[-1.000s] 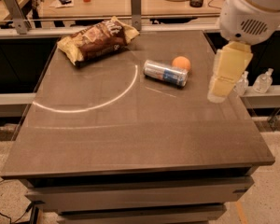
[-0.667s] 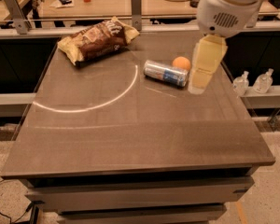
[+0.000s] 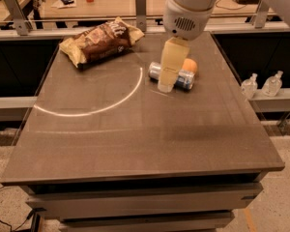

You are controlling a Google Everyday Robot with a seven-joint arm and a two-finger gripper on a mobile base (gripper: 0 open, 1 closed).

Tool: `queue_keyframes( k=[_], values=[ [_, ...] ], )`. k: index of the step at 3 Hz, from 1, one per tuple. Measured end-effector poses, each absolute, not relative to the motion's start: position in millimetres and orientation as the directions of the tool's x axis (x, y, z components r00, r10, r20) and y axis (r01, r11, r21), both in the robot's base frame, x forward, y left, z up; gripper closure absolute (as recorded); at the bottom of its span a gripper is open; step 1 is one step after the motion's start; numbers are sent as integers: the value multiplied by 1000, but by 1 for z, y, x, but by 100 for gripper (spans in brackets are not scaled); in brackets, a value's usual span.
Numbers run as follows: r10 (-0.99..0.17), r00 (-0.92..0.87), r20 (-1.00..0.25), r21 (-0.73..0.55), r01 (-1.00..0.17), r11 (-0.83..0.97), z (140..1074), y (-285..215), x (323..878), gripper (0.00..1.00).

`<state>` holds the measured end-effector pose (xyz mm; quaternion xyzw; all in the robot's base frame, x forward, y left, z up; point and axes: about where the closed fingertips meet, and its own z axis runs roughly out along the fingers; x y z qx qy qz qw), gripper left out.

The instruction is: Place redbull can upright

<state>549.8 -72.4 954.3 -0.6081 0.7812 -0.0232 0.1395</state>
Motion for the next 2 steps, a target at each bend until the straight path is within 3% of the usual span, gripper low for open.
queue_keyframes(
  k=[2],
  values=[
    [-941, -249, -229, -161, -944, 288, 906, -44, 590, 0]
  ],
)
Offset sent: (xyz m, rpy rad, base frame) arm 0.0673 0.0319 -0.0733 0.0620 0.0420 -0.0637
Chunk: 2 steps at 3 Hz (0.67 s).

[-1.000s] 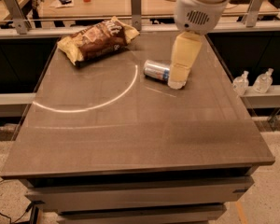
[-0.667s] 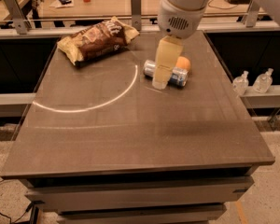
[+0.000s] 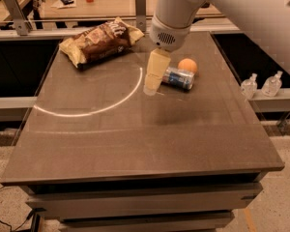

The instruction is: Place redbull can upright

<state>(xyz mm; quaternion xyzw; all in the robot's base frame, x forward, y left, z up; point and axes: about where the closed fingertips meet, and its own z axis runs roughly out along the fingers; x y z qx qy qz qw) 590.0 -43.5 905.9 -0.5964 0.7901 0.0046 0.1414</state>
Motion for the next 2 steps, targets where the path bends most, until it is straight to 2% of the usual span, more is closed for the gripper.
queue_keyframes(
  k=[2],
  values=[
    [-909, -343, -235, -150, -912, 383, 880, -73, 636, 0]
  ],
)
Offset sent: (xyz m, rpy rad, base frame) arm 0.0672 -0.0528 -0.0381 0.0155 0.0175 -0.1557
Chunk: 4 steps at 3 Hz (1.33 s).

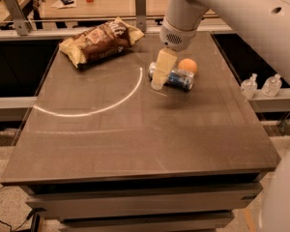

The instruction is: Place redbull can upright

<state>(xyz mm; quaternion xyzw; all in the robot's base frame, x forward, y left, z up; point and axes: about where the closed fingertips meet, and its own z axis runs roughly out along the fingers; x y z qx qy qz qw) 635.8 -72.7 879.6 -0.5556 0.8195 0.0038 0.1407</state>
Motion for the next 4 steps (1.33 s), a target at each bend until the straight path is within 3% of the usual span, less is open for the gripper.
queue_keyframes(
  k=[3, 4],
  values=[
    [-910, -356, -215, -122, -914, 386, 839, -81, 644, 0],
    [-918, -337, -207, -116, -924, 365, 832, -77, 642, 18]
  ],
)
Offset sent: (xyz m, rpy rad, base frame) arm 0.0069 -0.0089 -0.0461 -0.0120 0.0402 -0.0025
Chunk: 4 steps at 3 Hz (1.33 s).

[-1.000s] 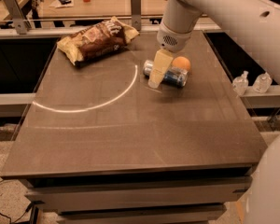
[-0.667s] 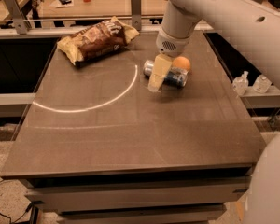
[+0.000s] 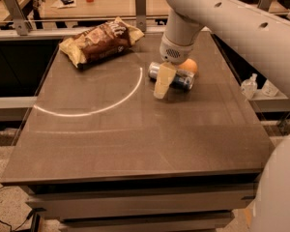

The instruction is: Place redbull can upright

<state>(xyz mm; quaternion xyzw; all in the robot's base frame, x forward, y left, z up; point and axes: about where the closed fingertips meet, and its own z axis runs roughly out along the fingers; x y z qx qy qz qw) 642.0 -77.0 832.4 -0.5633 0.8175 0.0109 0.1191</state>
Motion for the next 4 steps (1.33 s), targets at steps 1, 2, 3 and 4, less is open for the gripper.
queue_keyframes(
  k=[1, 2, 3, 4],
  values=[
    [-931, -304, -200, -125, -935, 332, 831, -73, 641, 41],
    [-944, -272, -184, -135, -945, 299, 834, -67, 639, 63],
    [-955, -201, -220, -160, -958, 239, 872, -61, 626, 88],
    [-921, -136, -366, -203, -954, 221, 930, -59, 603, 100]
  ],
)
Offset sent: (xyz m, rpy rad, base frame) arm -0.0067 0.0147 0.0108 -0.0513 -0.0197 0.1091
